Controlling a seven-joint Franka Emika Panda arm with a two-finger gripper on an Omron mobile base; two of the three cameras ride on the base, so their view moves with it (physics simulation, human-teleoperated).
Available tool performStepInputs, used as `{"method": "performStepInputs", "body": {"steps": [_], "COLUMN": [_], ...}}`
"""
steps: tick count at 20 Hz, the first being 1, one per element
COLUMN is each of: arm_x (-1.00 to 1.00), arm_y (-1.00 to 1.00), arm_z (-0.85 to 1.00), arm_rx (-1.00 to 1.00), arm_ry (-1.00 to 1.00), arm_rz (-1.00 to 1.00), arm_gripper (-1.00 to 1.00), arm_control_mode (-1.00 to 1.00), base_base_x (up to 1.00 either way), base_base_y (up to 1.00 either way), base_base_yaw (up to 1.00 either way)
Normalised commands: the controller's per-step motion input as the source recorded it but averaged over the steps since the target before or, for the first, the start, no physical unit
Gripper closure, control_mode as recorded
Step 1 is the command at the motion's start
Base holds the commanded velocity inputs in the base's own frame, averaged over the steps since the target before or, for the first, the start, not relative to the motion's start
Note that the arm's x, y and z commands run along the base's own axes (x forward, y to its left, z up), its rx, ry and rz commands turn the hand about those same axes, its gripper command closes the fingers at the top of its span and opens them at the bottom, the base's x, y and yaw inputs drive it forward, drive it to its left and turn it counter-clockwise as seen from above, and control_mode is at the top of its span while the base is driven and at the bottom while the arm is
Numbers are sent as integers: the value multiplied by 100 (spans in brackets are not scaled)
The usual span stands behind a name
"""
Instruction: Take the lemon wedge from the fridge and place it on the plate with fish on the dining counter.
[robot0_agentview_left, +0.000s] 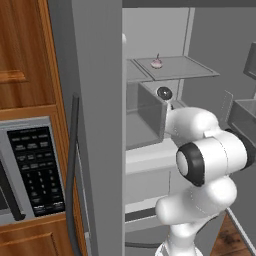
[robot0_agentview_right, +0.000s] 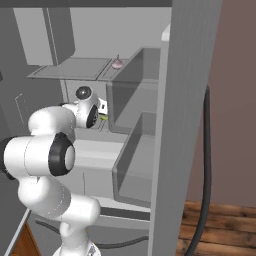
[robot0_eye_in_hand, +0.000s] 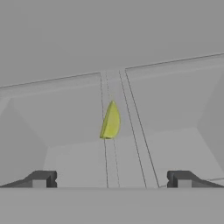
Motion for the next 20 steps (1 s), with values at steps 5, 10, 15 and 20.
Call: {"method": "performStepInputs", "body": {"steps": [5,10,15,20], "arm_x": [26,49,58,35], "arm_y": [6,6,8,7], "arm_z": [-37,-13,-17,-25], "arm_rx": [0,0,0,0], "arm_ry": [1,1,2,5], "arm_rz": [0,-1,-1,0], "arm_gripper": [-100,-100,-100,-100], "arm_control_mode": [-100,-100,-100,-100], "base_base_x": [0,0,0,0], "base_base_y": [0,0,0,0], "base_base_yaw": [0,0,0,0]}}
